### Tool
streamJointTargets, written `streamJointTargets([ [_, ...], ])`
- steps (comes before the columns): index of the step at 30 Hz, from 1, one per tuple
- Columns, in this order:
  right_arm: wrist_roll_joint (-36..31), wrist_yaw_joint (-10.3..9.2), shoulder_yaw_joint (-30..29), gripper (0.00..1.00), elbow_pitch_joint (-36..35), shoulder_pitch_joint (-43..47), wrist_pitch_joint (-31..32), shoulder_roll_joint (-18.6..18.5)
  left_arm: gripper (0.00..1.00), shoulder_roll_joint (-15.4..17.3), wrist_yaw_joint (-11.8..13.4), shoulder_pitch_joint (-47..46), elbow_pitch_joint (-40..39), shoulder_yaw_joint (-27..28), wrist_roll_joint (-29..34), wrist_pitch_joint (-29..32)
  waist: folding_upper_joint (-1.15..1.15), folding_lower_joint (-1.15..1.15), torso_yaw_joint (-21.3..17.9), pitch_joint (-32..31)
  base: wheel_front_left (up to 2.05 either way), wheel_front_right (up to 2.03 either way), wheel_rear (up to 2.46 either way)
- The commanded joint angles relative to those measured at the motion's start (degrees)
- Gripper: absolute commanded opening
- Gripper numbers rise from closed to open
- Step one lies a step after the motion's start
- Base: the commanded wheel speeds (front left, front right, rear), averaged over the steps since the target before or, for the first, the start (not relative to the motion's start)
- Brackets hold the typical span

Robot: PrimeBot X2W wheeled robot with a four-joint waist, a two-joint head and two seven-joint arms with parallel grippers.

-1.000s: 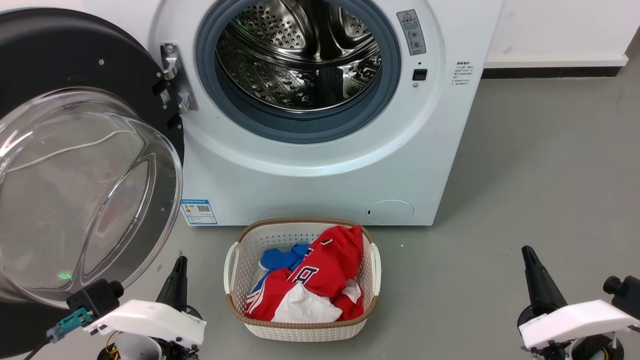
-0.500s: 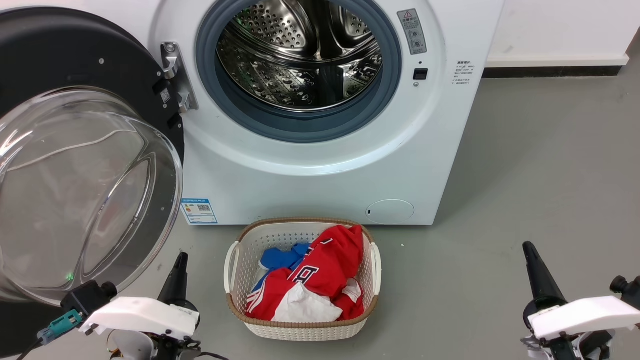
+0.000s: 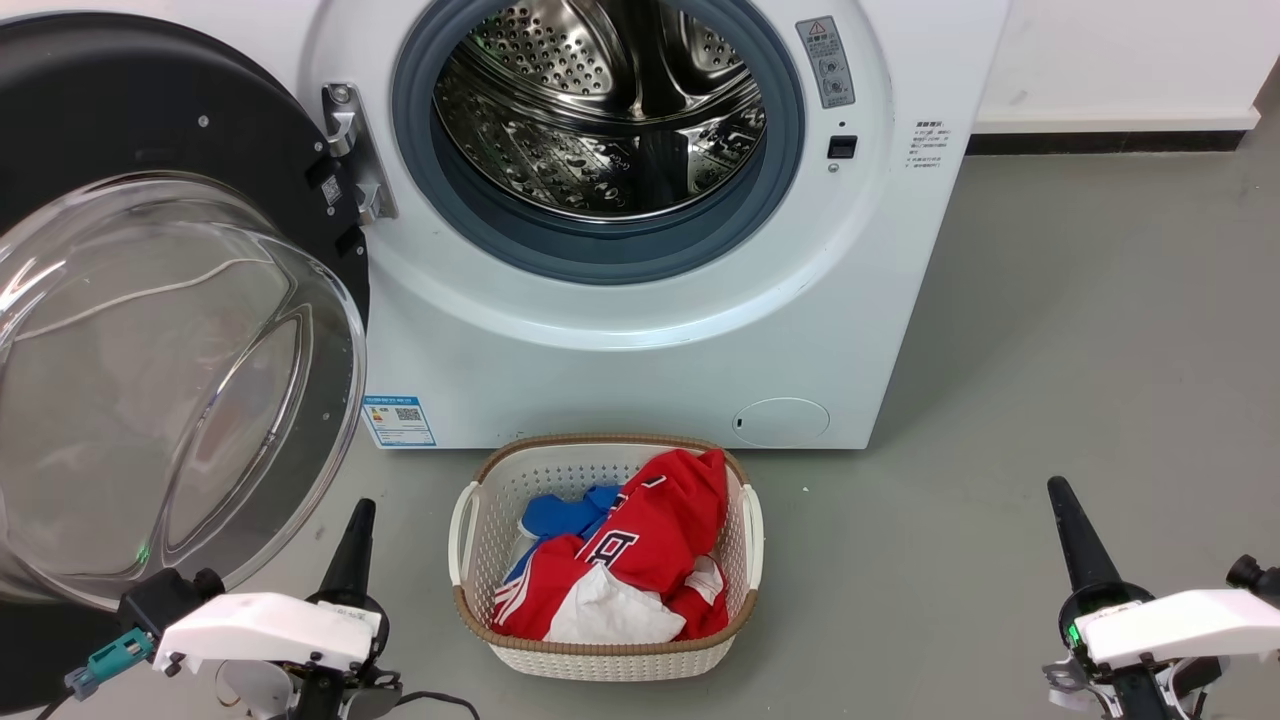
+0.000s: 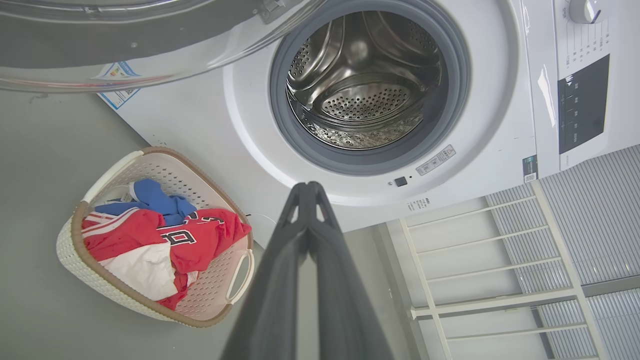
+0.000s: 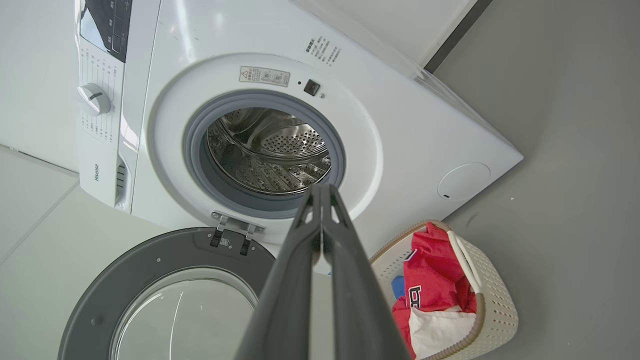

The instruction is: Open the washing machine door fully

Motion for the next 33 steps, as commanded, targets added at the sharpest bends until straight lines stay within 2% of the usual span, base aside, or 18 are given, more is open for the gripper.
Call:
streamJointTargets([
  [1,1.9,0.01,-0.2,0.00,-0.2,-1.5,0.2,0.0,0.00,-0.2,-0.7,-1.5,-0.2,0.9,-1.4,0.3,0.00,0.00,0.0,0.0,0.00,0.00,0.00],
  [33,19.3,0.00,-1.0,0.00,2.1,-3.2,2.2,0.0,0.00,-4.3,-5.2,-2.1,1.5,6.5,-13.5,4.2,0.00,0.00,0.2,0.2,0.00,0.00,0.00],
])
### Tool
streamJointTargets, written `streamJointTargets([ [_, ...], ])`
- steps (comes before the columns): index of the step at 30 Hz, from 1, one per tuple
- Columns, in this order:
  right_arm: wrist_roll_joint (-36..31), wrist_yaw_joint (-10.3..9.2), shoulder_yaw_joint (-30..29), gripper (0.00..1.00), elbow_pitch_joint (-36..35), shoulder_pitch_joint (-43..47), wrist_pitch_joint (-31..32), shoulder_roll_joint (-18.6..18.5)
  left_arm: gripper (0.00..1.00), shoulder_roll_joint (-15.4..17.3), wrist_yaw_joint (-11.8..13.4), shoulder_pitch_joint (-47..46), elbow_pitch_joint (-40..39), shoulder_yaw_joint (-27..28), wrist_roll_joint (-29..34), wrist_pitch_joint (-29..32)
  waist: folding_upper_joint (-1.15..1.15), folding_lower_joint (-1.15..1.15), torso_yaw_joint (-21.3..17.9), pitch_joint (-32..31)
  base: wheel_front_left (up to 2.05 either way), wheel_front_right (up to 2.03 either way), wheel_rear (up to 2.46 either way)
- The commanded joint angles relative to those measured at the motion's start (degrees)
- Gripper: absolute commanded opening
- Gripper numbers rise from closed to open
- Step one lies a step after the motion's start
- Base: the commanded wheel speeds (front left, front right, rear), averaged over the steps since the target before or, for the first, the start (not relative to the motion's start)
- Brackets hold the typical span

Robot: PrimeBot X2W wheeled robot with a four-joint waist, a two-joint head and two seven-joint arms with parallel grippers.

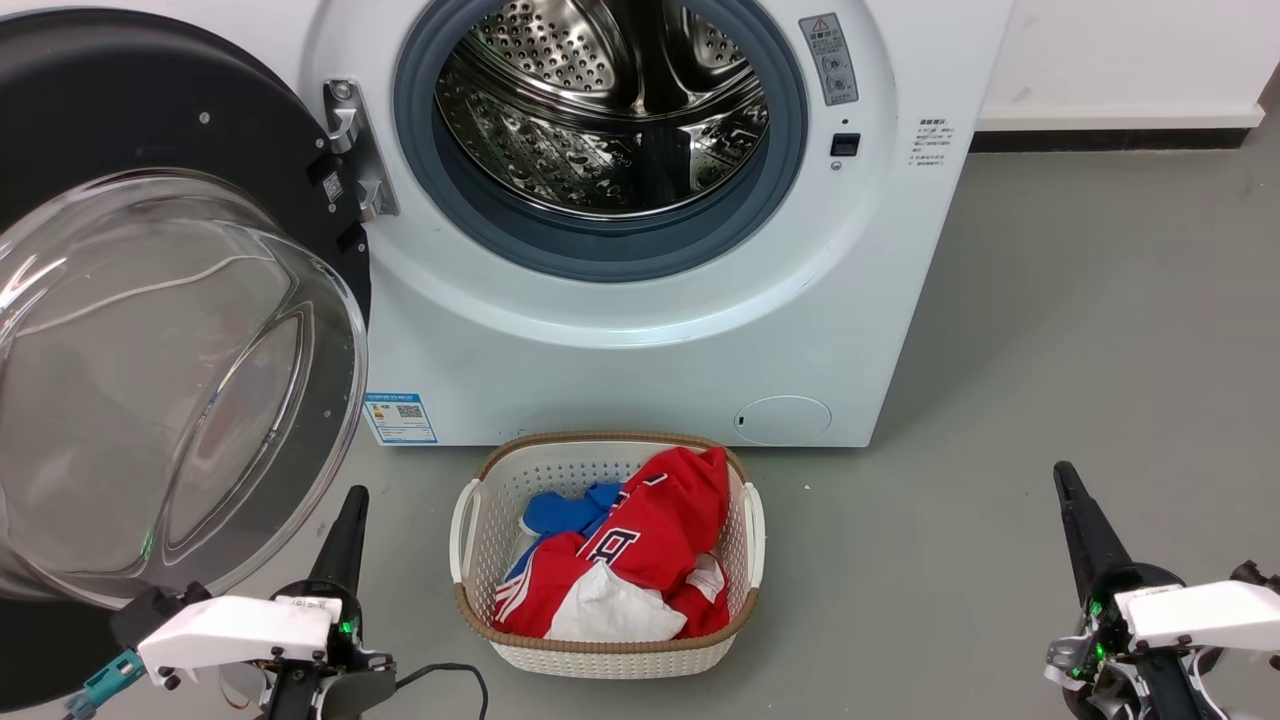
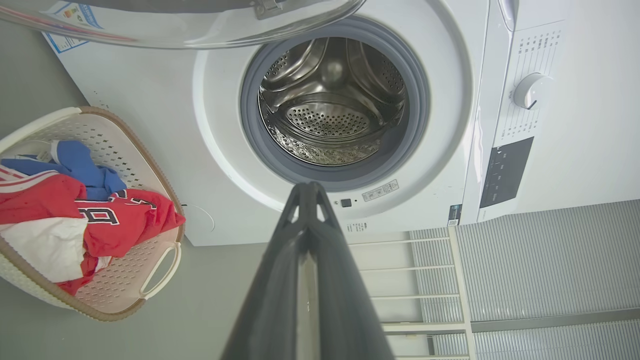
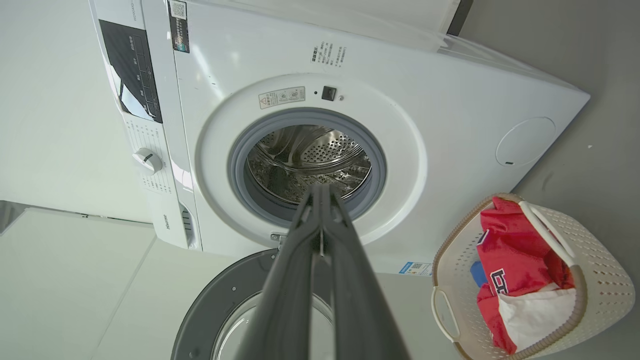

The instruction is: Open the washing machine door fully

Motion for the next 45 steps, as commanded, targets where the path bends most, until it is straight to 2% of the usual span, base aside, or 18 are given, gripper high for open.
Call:
streamJointTargets([
  [1,1.2,0.00,-0.1,0.00,0.0,-1.2,0.2,0.0,0.00,-0.3,-0.6,-1.1,0.0,0.5,-0.9,0.3,0.00,0.00,0.0,0.0,0.00,0.00,0.00],
  [26,13.1,0.00,-0.6,0.00,1.6,-2.3,1.6,0.0,0.00,-3.1,-3.5,-1.4,1.2,4.4,-9.1,3.0,0.00,0.00,0.1,0.2,0.00,0.00,0.00],
  [45,12.8,0.00,-0.6,0.00,1.6,-2.2,1.5,0.0,0.00,-3.2,-3.4,-1.4,1.2,4.5,-8.6,3.1,0.00,0.00,0.1,0.2,0.00,0.00,0.00],
])
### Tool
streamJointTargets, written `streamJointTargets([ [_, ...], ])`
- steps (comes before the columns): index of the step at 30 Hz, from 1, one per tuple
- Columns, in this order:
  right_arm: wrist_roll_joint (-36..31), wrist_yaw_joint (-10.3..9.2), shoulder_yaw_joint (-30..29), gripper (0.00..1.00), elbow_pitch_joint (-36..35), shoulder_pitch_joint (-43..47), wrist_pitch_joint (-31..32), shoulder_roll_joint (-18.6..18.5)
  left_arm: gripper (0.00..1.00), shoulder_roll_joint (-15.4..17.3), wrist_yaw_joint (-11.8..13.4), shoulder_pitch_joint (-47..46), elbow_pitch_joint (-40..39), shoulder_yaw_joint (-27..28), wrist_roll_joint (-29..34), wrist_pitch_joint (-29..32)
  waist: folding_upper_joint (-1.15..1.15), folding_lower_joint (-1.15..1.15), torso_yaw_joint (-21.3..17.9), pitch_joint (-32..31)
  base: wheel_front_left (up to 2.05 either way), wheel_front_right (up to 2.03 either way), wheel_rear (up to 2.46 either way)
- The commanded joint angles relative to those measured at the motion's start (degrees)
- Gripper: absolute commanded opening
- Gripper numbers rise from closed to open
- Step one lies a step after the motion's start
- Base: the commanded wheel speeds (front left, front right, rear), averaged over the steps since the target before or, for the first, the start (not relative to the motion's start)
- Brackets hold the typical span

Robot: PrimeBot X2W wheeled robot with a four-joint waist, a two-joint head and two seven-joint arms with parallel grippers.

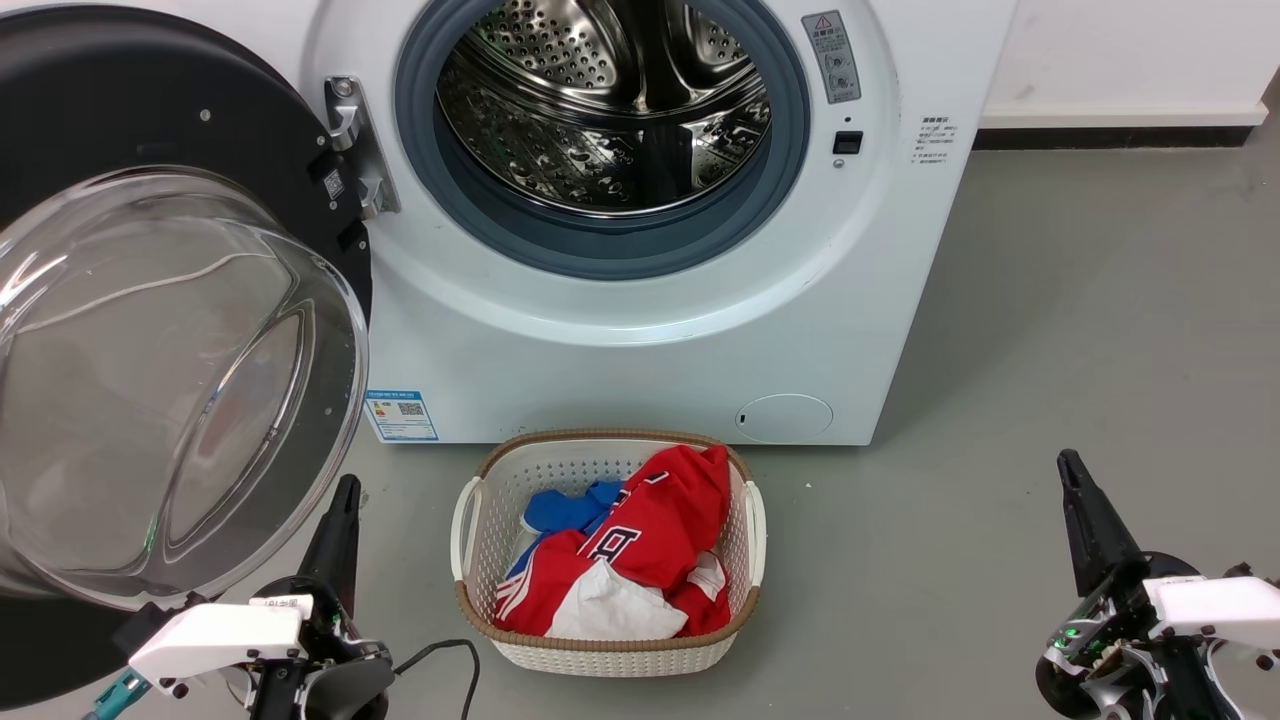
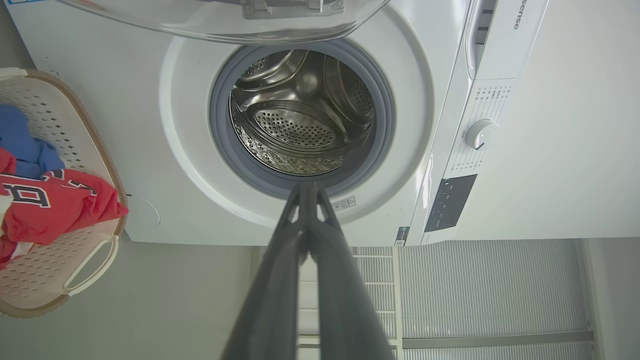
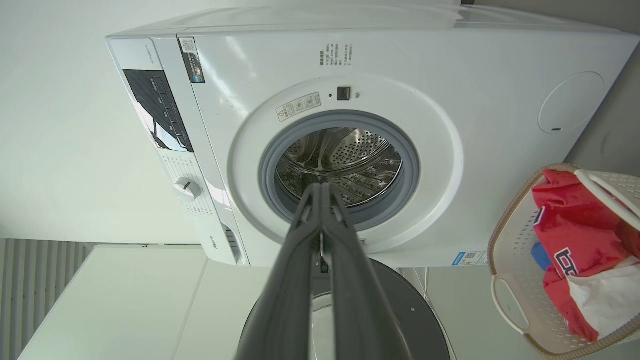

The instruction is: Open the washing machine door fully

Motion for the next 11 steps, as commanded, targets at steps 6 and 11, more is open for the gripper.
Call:
streamJointTargets([
  [6,0.2,0.00,0.0,0.00,0.0,-0.6,0.1,0.0,0.00,-0.1,-0.2,-0.5,0.0,0.2,0.3,0.3,0.00,0.00,0.0,0.0,0.00,0.00,0.00],
  [11,0.2,0.00,0.0,0.00,0.0,-0.6,0.1,0.0,0.00,-0.1,-0.2,-0.5,0.0,0.3,0.3,0.2,0.00,0.00,0.0,0.0,0.00,0.00,0.00],
])
